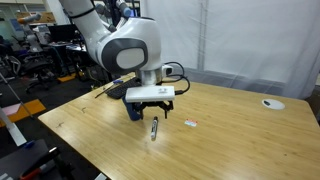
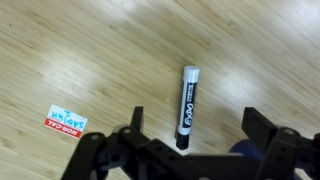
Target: Put the marker in the cup
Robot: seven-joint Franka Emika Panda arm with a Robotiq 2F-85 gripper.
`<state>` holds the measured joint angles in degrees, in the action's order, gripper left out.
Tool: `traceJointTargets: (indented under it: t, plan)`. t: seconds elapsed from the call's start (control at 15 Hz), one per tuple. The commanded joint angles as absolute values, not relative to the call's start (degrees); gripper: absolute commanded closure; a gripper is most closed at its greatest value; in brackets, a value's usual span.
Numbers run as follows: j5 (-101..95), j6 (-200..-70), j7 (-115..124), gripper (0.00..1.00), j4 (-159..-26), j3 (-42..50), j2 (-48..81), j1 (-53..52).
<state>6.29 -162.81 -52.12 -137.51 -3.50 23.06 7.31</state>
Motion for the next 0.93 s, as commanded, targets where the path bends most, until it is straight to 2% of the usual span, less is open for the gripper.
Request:
traceJointTargets:
  t: [0.0,0.33,0.87]
  plan:
    - [6.9,-163.6,-51.4,0.0,-134.5,-7.7,26.9,12.1]
    - [6.1,-163.8,-50.5,0.0,-132.5,-10.2,30.6,14.6]
    - [4.3,-163.3,-48.1,0.0,-129.7,-9.4,35.8,15.3]
